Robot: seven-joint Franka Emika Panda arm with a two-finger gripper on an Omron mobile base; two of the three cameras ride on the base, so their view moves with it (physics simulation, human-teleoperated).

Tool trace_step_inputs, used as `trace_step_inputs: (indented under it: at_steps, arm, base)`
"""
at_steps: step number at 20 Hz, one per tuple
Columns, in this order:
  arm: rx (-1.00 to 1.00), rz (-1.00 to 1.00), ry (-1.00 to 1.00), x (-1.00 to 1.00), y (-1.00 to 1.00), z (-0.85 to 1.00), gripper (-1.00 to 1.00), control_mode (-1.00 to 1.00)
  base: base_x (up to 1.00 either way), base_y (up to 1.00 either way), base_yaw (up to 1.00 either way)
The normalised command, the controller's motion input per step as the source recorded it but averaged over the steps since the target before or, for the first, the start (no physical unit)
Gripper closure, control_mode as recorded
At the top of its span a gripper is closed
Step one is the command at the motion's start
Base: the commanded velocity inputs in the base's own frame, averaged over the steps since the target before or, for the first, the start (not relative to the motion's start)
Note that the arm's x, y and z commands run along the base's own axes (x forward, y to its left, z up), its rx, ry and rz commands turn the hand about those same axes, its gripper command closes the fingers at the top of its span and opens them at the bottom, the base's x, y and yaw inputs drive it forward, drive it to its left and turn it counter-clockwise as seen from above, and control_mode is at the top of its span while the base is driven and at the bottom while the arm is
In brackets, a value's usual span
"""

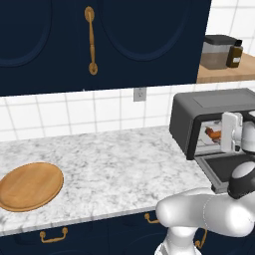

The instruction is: Pick up the kebab skewer and baguette bread, and place them inside the toaster oven. Close the toaster oven door and start by setting the timer.

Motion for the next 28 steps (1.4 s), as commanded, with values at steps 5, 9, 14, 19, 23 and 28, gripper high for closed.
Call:
trace_step_inputs:
  at_steps: [5, 9, 14, 19, 23, 28]
  arm:
    - [-0.01, -0.08, 0.00, -0.13, -0.34, 0.00, -1.00, -1.00]
    - [-0.09, -0.10, 0.02, -0.15, -0.24, -0.11, -1.00, -1.00]
    - [-0.13, -0.14, 0.02, 0.02, 0.03, 0.00, -1.00, -1.00]
    - [-0.14, -0.13, 0.01, -0.08, 0.01, 0.00, -1.00, -1.00]
    - [-0.15, -0.14, 0.12, -0.41, 0.00, 0.00, -1.00, -1.00]
    - [-0.11, -0.14, 0.23, -0.31, -0.01, 0.08, -1.00, -1.00]
  base:
    - [0.00, 0.00, 0.00]
    - [0.00, 0.00, 0.00]
    - [0.00, 0.00, 0.00]
    - [0.00, 0.00, 0.00]
    - [0.00, 0.00, 0.00]
    - [0.00, 0.00, 0.00]
